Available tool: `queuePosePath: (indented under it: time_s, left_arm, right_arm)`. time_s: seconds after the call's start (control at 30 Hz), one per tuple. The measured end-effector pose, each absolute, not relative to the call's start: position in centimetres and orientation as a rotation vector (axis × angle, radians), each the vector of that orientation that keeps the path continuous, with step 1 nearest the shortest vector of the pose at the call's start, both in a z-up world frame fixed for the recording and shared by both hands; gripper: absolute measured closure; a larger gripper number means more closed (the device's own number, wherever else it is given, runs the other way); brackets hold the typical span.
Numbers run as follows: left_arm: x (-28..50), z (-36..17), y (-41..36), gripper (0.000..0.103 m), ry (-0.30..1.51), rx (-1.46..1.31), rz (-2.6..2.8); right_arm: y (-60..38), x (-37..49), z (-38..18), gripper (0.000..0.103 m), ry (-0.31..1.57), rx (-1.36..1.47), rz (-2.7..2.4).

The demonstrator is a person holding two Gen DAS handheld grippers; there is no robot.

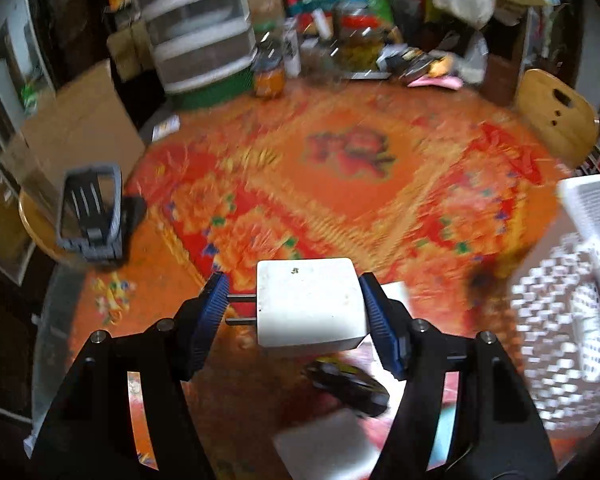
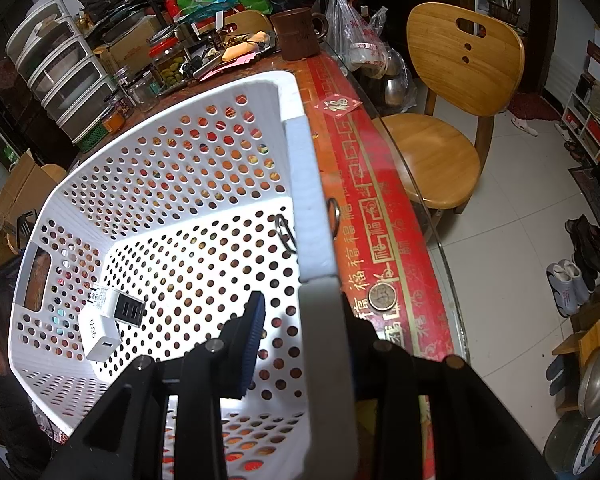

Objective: Organize rigid objects
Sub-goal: 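Grasp another square white adapter with the left gripper, then lower the square white adapter into the basket and open the left gripper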

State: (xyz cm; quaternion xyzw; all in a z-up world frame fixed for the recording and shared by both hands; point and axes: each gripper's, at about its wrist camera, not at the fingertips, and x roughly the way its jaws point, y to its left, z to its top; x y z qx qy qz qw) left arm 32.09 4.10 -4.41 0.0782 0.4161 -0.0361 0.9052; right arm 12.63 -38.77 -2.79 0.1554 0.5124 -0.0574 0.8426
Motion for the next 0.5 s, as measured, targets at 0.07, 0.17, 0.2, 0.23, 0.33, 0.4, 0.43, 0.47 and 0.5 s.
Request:
queuePosePath:
  time_s: [0.07, 0.17, 0.2, 0.23, 0.33, 0.4, 0.43, 0.47, 0.5]
  left_arm:
    - [30.8, -2.3, 2.7, 0.039, 0.835, 0.167, -0.106]
    - [29.0, 0.6, -0.1, 0.039, 0.806, 0.164, -0.147]
    - [28.4, 1.6, -1.2, 0.039, 0.799, 0.167, -0.159]
    - [28.0, 2.3, -1.9, 0.039, 0.796, 0.167, -0.176]
    - [27.1, 3.8, -4.5, 0.039, 0.792, 0.185, -0.216]
    - [26.8, 4.4, -6.4, 0.039, 0.794, 0.206, -0.239]
    - [26.8, 4.6, -7.4, 0.039, 0.797, 0.213, -0.254]
    - [26.6, 4.9, -8.6, 0.039, 0.803, 0.217, -0.274]
    - [26.6, 4.9, -9.5, 0.039, 0.806, 0.224, -0.286]
  right_arm:
    - [-38.8, 12.7, -2.7, 0.07, 1.082, 0.328, -0.121]
    - [-38.8, 12.7, -2.7, 0.07, 1.083, 0.327, -0.121]
    - [-38.8, 12.7, -2.7, 0.07, 1.083, 0.327, -0.121]
    - [-38.8, 12.7, -2.7, 0.07, 1.083, 0.328, -0.121]
    - [-38.8, 12.7, -2.7, 0.07, 1.084, 0.328, -0.122]
    - [-38.8, 12.6, -2.7, 0.07, 1.083, 0.328, -0.122]
    - [-38.8, 12.6, -2.7, 0.07, 1.083, 0.329, -0.122]
    - [-38.8, 12.7, -2.7, 0.07, 1.083, 0.328, -0.121]
    - [-38.8, 12.7, -2.7, 0.07, 1.082, 0.328, -0.121]
